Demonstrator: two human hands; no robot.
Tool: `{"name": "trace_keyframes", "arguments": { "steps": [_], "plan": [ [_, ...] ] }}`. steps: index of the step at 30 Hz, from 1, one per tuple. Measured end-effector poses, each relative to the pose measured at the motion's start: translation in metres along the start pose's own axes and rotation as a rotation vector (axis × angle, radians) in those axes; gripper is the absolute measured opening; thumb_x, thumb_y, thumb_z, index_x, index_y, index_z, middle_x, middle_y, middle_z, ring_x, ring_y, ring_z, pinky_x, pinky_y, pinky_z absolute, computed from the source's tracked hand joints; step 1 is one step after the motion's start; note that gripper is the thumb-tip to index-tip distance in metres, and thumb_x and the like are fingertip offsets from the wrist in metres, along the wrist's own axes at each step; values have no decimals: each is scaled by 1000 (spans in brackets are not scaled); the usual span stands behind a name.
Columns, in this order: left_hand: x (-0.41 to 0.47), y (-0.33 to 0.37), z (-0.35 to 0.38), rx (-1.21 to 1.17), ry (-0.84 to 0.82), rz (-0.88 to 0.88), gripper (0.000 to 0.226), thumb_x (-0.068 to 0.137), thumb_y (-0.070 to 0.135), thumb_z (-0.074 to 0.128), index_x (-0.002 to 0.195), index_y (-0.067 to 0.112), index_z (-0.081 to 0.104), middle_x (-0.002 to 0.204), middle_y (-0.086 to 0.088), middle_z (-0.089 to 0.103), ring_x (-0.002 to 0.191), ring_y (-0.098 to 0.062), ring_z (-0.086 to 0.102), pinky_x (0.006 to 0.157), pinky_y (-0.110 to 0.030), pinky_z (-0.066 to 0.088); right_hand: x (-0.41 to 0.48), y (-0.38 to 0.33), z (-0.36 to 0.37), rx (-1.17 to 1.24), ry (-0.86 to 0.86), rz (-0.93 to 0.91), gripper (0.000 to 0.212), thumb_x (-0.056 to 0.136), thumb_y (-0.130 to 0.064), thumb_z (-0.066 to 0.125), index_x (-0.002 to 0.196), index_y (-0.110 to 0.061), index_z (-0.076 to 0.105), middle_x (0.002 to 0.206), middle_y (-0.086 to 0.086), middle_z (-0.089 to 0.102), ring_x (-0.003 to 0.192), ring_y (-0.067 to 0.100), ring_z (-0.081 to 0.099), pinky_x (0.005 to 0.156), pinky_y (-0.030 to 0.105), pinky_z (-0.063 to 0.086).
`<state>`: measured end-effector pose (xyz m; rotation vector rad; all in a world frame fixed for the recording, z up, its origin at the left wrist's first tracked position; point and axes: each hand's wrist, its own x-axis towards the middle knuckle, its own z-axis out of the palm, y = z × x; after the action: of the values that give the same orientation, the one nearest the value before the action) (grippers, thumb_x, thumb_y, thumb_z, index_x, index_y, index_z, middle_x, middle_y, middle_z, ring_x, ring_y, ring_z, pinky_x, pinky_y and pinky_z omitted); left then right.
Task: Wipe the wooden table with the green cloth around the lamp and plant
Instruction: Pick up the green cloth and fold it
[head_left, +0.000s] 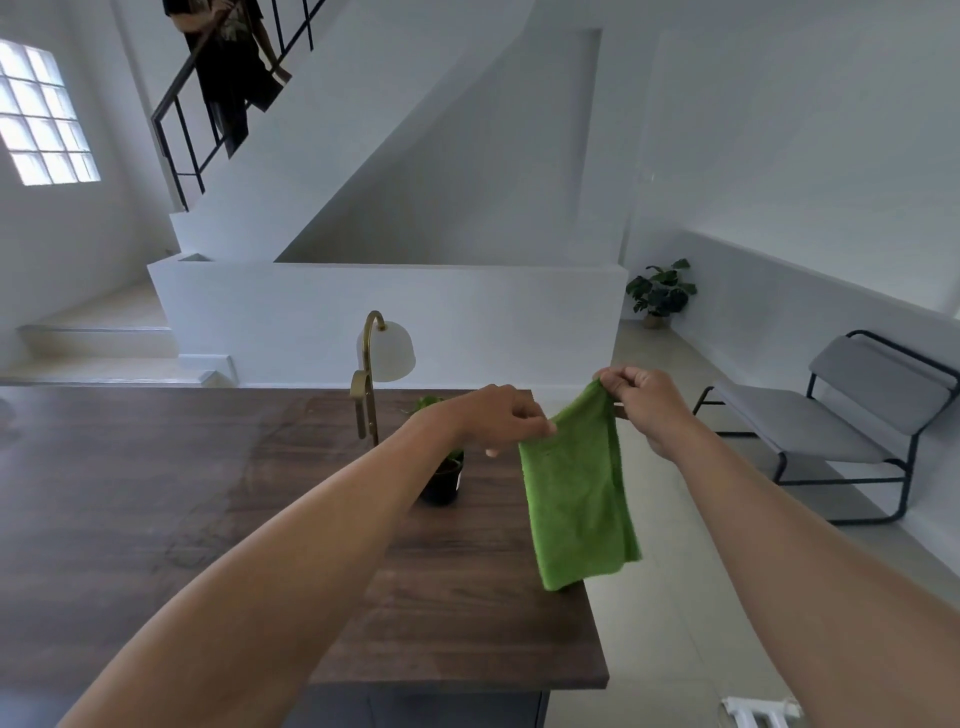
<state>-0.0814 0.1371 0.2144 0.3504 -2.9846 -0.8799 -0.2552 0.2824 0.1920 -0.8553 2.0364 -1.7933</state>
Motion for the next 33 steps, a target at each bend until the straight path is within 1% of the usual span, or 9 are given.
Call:
{"name": "trace_keyframes", "arguments": {
  "steps": [3,7,10,15,21,25,27,30,33],
  "plan": [
    [1,1,-2,133,-20,-16,29,91,36,49,114,33,67,105,3,70,93,-17,66,90,-38,51,0,-4,5,-26,-43,-10,20,98,-14,57,83,-20,69,87,0,66,86,18,59,85,38,53],
    [-1,7,-8,476,-115,-35,50,90,7,50,133,33,56,119,-2,66,100,-20,62,86,-34,49,-3,-9,8,-88,-124,-20,20,98,-11,55,84,-17,69,86,3,66,81,16,62,77,30,56],
    [0,10,-11,731,-25,-73,68,82,-7,58,134,36,53,124,-2,59,104,-25,59,82,-33,50,-4,-6,8,-107,-164,-19,19,98,-9,54,86,-13,69,84,6,67,78,16,64,70,25,58],
    [5,13,-13,903,38,-53,29,86,3,53,104,21,67,89,0,61,85,-25,62,64,-33,45,0,-3,10,-120,-136,-36,19,98,-8,55,86,-13,68,84,7,67,79,19,65,67,24,59],
    [7,13,-16,932,243,67,19,86,17,56,99,23,67,93,1,67,79,-25,62,60,-29,37,2,4,5,-201,-71,-41,14,97,-9,57,89,-13,69,89,8,68,80,19,64,66,21,56],
    [6,17,-21,789,388,102,13,85,24,55,96,23,62,90,4,62,78,-23,57,66,-32,42,1,6,2,-182,-49,-45,17,97,-8,57,86,-15,68,90,9,68,79,18,63,60,15,55],
    [4,16,-20,529,408,123,12,82,24,60,93,22,61,86,9,62,75,-18,56,68,-33,43,1,6,2,-163,-44,-51,18,97,-8,57,85,-14,68,90,10,67,79,20,63,63,17,56],
    [-1,20,-17,-77,265,149,12,77,12,70,84,14,61,67,18,60,56,0,51,62,-27,44,2,4,2,-141,-46,-53,21,97,-9,56,83,-16,69,88,9,68,82,23,64,72,28,57],
    [-2,22,-16,-367,91,153,15,77,4,75,83,9,61,78,8,63,57,0,52,60,-23,46,4,0,3,-114,-42,-62,21,98,-9,56,82,-16,69,88,7,68,82,22,64,70,26,58]
  ]
}}
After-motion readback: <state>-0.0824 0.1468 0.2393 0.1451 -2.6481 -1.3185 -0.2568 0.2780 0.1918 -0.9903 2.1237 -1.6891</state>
